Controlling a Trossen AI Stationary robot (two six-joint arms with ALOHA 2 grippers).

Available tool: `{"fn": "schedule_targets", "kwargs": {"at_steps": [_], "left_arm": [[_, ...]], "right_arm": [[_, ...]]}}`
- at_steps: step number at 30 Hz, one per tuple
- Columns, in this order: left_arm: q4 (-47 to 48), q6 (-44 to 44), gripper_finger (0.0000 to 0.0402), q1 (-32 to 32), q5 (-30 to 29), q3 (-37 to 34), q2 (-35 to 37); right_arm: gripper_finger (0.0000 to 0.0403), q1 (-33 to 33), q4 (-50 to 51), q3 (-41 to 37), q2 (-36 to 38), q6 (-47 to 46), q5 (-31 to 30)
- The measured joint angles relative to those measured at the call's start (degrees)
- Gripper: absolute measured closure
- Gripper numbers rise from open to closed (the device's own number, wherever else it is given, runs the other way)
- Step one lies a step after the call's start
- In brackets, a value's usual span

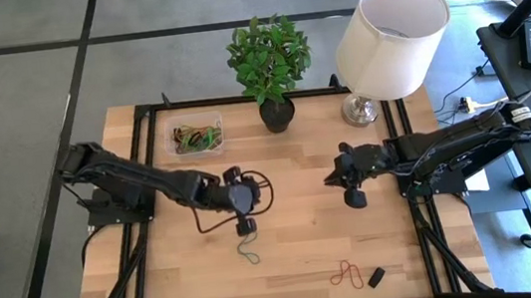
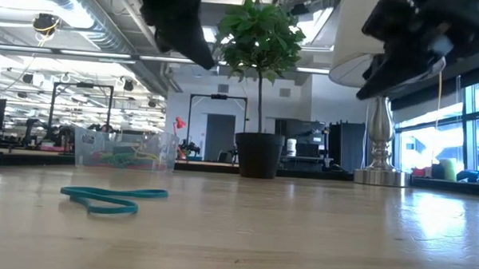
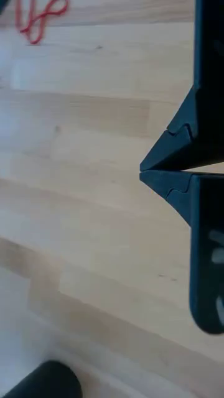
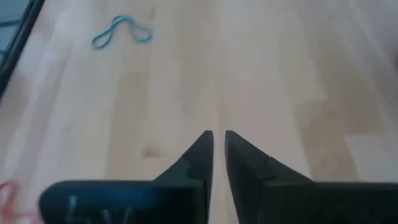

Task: Pick and place rubber bands into bin
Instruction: Put the black rubber band into the transparent bin

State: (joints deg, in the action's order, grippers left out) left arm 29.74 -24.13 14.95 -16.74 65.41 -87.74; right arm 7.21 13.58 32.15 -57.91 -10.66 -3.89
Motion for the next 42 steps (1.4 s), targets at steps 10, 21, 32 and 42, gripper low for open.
{"fn": "schedule_targets", "kwargs": {"at_steps": [10, 21, 32, 42], "left_arm": [[0.5, 8.2, 0.0399, 3.4, 2.2, -0.5, -1.8], [-2.2, 8.9, 0.04, 5.6, 5.7, -4.6, -1.8], [-2.8, 8.9, 0.0399, 7.6, 6.1, -5.0, -1.8], [-3.1, 8.9, 0.0399, 7.5, 5.9, -5.0, -1.8]], "right_arm": [[0.0392, 12.6, 34.0, 21.0, -10.7, -15.2, -2.4], [0.0374, 26.4, 49.5, 30.3, -25.8, -68.7, 9.9], [0.0244, 43.4, 43.9, 30.3, -31.9, -116.7, 6.3], [0.0159, 46.2, 34.2, 30.3, -40.4, -119.9, 7.9]]}}
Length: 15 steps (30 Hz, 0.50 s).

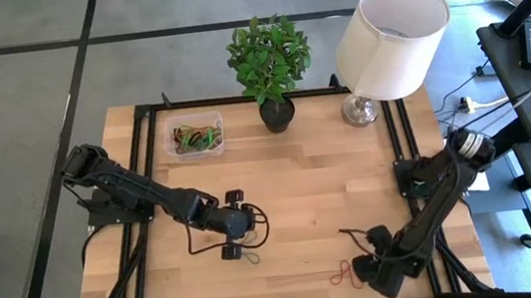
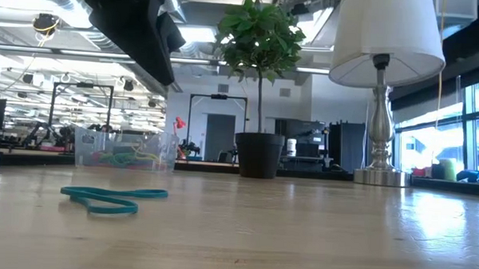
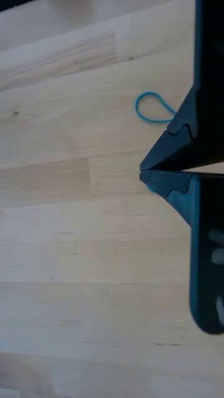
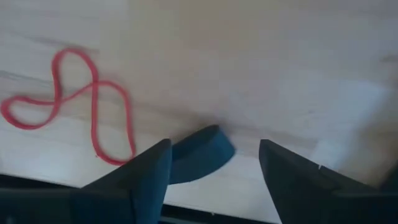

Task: Pick and place rubber bands into bin
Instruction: Put the black rubber band into the transparent bin

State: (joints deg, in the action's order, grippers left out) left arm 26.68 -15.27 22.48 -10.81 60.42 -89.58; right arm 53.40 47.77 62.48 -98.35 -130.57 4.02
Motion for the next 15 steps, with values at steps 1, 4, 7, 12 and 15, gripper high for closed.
{"fn": "schedule_targets", "kwargs": {"at_steps": [1, 4, 7, 12, 15], "left_arm": [[0.0, 0.0, 0.04, 0.0, 0.0, 0.0, 0.0], [0.0, 0.0, 0.0399, 0.0, 0.0, 0.0, 0.0], [0.0, 0.0, 0.0399, 0.0, 0.0, 0.0, 0.0], [0.0, 0.0, 0.0398, 0.0, 0.0, 0.0, 0.0], [0.0, 0.0, 0.0399, -0.1, 0.0, 0.0, 0.0]], "right_arm": [[0.0157, 0.1, -1.2, 0.0, -0.8, -0.5, 0.0], [0.0156, 0.5, -4.1, 0.0, -3.1, -1.2, 0.2], [0.0162, 0.8, -5.2, 0.0, -4.8, -1.2, 0.2], [0.0222, 0.8, -6.4, 0.0, -6.4, -1.0, 1.2], [0.0289, 0.8, -7.4, 0.0, -6.5, -0.9, 1.6]]}}
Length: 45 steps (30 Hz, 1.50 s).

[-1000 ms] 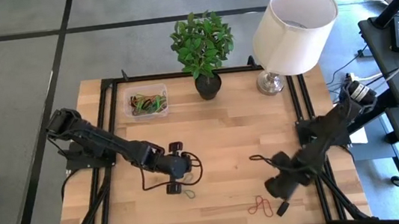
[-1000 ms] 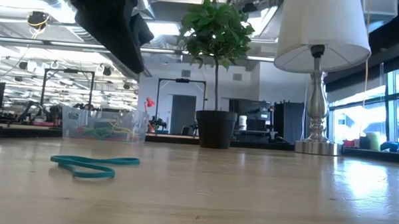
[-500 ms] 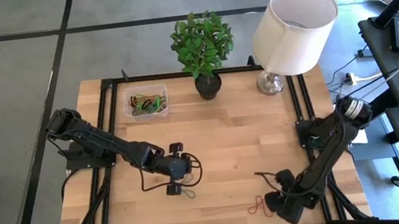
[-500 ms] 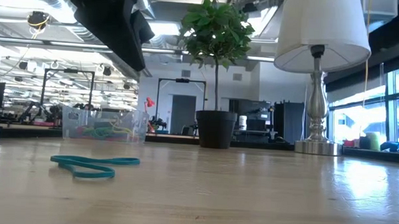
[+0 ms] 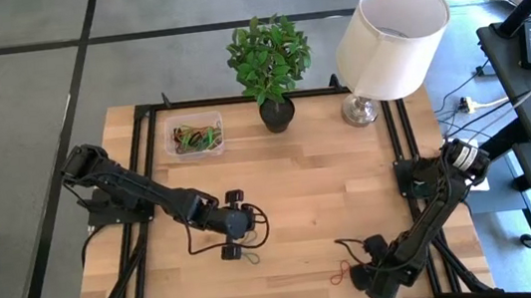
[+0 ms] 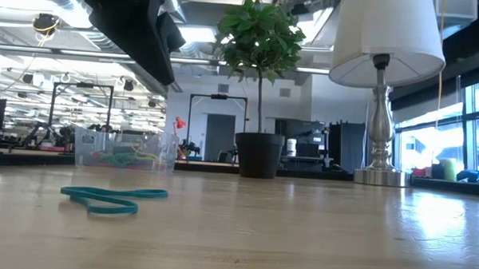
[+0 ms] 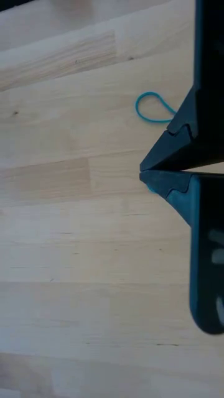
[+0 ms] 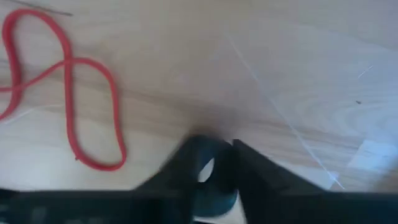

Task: Pick and place rubber bands into bin
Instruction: Put the black rubber band into the transparent bin

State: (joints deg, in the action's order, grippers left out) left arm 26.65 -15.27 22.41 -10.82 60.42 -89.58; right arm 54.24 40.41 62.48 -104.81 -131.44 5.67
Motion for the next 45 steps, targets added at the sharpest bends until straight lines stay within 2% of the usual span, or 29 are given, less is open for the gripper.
{"fn": "schedule_targets", "kwargs": {"at_steps": [3, 5, 7, 9, 13, 16, 23, 29, 34, 39, 45], "left_arm": [[0.0, 0.0, 0.0399, 0.0, 0.0, 0.0, 0.0], [0.0, 0.0, 0.0398, 0.0, -0.1, 0.0, 0.0], [0.0, 0.0, 0.0396, 0.0, -0.8, 0.0, 0.0], [-0.4, 0.0, 0.0396, 0.0, -2.8, 0.0, 0.0], [-3.7, 0.0, 0.0395, 0.0, -7.5, 0.0, 0.0], [-9.1, 0.0, 0.0388, -0.1, -10.4, 0.0, 0.0], [-26.2, 5.5, 0.0321, -0.8, -10.0, 0.0, 0.0], [-37.3, 8.6, 0.0245, -0.8, -6.4, 0.0, 0.0], [-40.7, 5.5, 0.0203, -0.8, -6.0, 0.0, 0.0], [-44.2, 2.9, 0.0185, -0.8, -7.6, 0.0, 0.0], [-49.5, 2.5, 0.0188, -0.8, -8.1, 0.1, 0.0]], "right_arm": [[0.0365, 0.0, -0.7, 0.0, 0.0, 0.9, 0.1], [0.0391, 0.0, -1.1, 0.0, 0.0, 1.6, 0.1], [0.0389, 0.0, -1.2, 0.0, 0.1, 2.0, -0.3], [0.039, 0.0, -1.2, 0.1, 0.6, 3.2, -3.5], [0.0397, -1.3, 1.6, 2.9, 1.7, 7.2, -15.7], [0.0394, -3.2, 6.8, 6.6, 1.9, 13.7, -23.8], [0.0398, -10.2, 18.6, 17.9, 1.9, 32.4, -37.1], [0.0397, -15.9, 22.4, 28.6, 1.9, 52.4, -43.9], [0.0398, -19.4, 21.7, 37.2, 1.9, 68.0, -48.9], [0.0398, -21.4, 19.1, 43.0, 1.9, 79.8, -49.9], [0.0398, -22.7, 16.4, 44.3, 1.9, 86.1, -49.8]]}}
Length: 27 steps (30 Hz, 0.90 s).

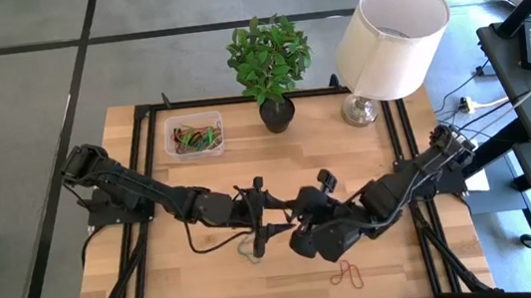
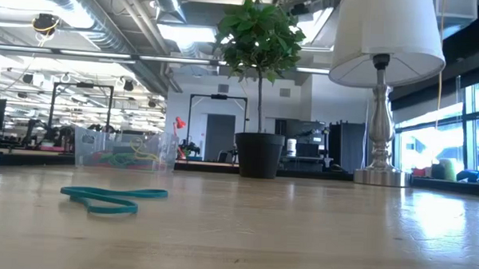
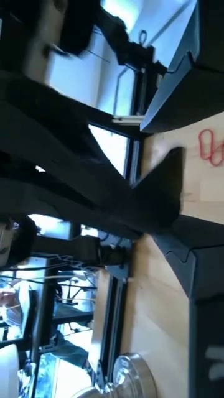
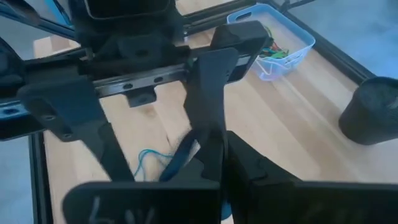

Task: Pick and place rubber bands into bin
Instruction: Put the black rubber band into the transparent bin

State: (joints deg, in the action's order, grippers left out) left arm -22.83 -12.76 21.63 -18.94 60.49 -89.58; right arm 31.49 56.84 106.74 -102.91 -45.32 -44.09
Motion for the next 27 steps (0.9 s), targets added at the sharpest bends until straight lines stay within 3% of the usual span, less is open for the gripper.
{"fn": "schedule_targets", "kwargs": {"at_steps": [9, 14, 21, 27], "left_arm": [[-0.8, -3.3, 0.0202, -0.4, 0.1, 0.0, 0.0], [-0.6, -6.6, 0.0264, -1.8, 1.8, 0.0, 0.0], [0.8, -7.6, 0.0387, -3.1, 6.5, 0.0, 0.0], [2.4, -7.6, 0.0395, -3.5, 6.6, 0.0, 0.0]], "right_arm": [[0.0398, -0.4, -0.1, 0.0, 0.0, 0.9, 0.0], [0.0398, -0.4, -0.5, 0.0, 0.0, 0.8, 0.0], [0.039, -0.3, -0.4, -0.1, 0.0, -0.7, 0.4], [0.0336, -0.4, 0.1, -0.1, 0.0, -1.1, 0.8]]}}
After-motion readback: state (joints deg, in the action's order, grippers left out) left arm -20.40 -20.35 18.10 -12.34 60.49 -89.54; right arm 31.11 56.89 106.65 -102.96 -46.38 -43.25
